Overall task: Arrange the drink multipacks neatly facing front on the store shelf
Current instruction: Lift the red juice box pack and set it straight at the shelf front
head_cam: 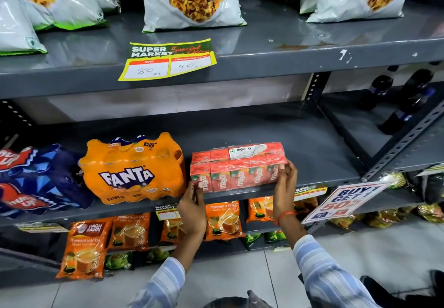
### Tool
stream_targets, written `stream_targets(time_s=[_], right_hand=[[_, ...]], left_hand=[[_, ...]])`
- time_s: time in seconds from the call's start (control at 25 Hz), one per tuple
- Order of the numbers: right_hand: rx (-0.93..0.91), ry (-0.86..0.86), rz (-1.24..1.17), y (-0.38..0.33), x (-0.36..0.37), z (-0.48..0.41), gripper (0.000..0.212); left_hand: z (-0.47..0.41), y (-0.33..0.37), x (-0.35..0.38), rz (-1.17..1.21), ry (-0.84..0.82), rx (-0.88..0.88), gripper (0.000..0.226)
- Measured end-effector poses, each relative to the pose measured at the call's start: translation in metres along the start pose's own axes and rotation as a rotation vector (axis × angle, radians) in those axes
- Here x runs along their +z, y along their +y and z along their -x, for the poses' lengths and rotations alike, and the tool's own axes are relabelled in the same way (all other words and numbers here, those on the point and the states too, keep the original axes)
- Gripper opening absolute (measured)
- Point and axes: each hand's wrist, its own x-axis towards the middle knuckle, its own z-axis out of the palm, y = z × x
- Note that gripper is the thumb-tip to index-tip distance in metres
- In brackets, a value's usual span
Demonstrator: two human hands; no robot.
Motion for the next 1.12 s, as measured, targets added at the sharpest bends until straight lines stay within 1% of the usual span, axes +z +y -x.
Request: stream_targets(time_s=[0.04, 0.12, 0.24, 0.32, 0.44, 0.72, 1.12], right_hand=[[-0.076, 0.018, 0.054, -0.006, 0.003, -0.001, 0.033], [-0.114, 0.039, 0.042, -0.012, -0.002, -0.007, 0.026], [-0.135, 0.122, 0.005, -0.01, -0.021, -0.02, 0.019], [-0.136, 0.157, -0.019, -0.017, -0.031, -0.032, 0.018], [-0.128, 0.191, -0.03, -0.022, -0.046, -0.043, 0.018], [-0.119, 0.173, -0.082, -0.021, -0.061, -0.059, 0.016], [-0.139, 0.246, -0.054, -0.025, -0.062, -0.055, 0.012]], left_hand=[[0.0, 0.0, 0.0, -0.009, -0.016, 0.006, 0.035], [0.003, 0.006, 0.004, -0.043, -0.074, 0.027, 0.035], [0.009, 0.017, 0.018, -0.071, -0.156, 0.067, 0.035], [0.015, 0.024, 0.027, -0.084, -0.191, 0.106, 0.034], [0.021, 0.034, 0.042, -0.057, -0.25, 0.096, 0.033], [0.028, 0.045, 0.056, -0.048, -0.234, 0.121, 0.033], [0.032, 0.046, 0.059, -0.059, -0.239, 0.101, 0.034]])
